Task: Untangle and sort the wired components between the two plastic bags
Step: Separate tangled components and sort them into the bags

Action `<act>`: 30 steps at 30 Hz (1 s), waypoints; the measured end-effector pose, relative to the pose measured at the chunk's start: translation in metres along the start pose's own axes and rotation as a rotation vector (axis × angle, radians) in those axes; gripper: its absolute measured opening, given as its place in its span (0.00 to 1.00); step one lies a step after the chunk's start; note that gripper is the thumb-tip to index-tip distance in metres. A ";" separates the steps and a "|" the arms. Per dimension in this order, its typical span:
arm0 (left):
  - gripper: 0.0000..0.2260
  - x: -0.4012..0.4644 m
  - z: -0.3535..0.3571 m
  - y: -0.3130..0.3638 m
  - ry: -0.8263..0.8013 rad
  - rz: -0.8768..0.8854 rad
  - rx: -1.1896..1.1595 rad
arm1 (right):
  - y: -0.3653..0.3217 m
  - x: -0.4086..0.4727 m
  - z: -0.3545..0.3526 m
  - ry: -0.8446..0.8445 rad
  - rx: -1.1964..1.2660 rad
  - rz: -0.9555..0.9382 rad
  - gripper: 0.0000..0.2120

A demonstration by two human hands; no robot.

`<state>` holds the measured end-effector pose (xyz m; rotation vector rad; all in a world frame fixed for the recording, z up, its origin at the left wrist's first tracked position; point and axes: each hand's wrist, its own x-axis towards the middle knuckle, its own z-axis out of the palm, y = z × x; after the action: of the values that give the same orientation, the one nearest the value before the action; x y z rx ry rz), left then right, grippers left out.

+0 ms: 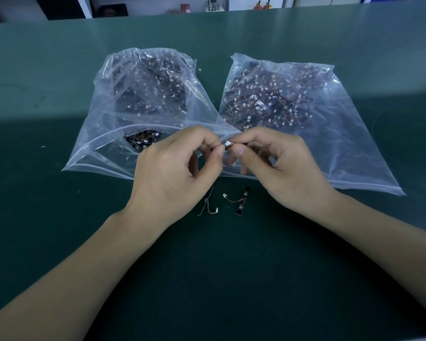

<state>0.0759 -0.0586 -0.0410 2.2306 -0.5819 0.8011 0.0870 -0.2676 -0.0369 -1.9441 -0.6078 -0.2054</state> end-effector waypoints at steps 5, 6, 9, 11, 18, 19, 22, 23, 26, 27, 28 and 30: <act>0.03 -0.001 0.000 0.001 0.014 0.021 0.010 | 0.001 0.000 -0.003 -0.007 0.005 -0.005 0.05; 0.03 0.000 0.000 0.001 0.016 0.019 0.009 | 0.000 0.000 -0.002 -0.004 0.017 -0.002 0.05; 0.04 0.000 -0.001 0.000 0.013 0.034 0.022 | 0.001 0.000 -0.002 -0.015 0.024 -0.008 0.05; 0.04 0.000 -0.001 0.001 0.010 0.045 0.026 | 0.001 0.000 -0.003 -0.023 0.020 -0.017 0.05; 0.03 0.000 -0.001 0.002 0.011 0.063 0.044 | 0.004 0.000 -0.004 -0.038 0.023 -0.028 0.05; 0.03 0.000 -0.001 0.002 0.013 0.065 0.049 | 0.004 0.001 -0.004 -0.030 0.016 -0.038 0.06; 0.03 0.000 -0.001 0.002 0.014 0.047 0.045 | 0.007 0.002 -0.005 0.014 -0.032 -0.088 0.06; 0.02 0.000 -0.001 0.001 0.014 0.037 0.044 | 0.007 0.003 -0.006 0.019 -0.092 -0.116 0.07; 0.03 0.001 -0.002 -0.004 0.033 0.003 0.026 | 0.013 0.006 -0.010 -0.003 -0.424 -0.194 0.21; 0.03 0.002 -0.003 -0.005 0.040 -0.006 0.017 | 0.015 0.007 -0.011 -0.007 -0.491 -0.190 0.24; 0.03 0.003 -0.004 -0.006 0.044 -0.015 0.013 | 0.017 0.008 -0.011 0.001 -0.511 -0.177 0.24; 0.03 0.004 -0.004 -0.006 0.041 -0.018 0.016 | 0.018 0.009 -0.013 0.042 -0.490 -0.172 0.22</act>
<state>0.0808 -0.0520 -0.0392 2.2252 -0.5363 0.8434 0.1052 -0.2828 -0.0421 -2.3481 -0.7480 -0.5430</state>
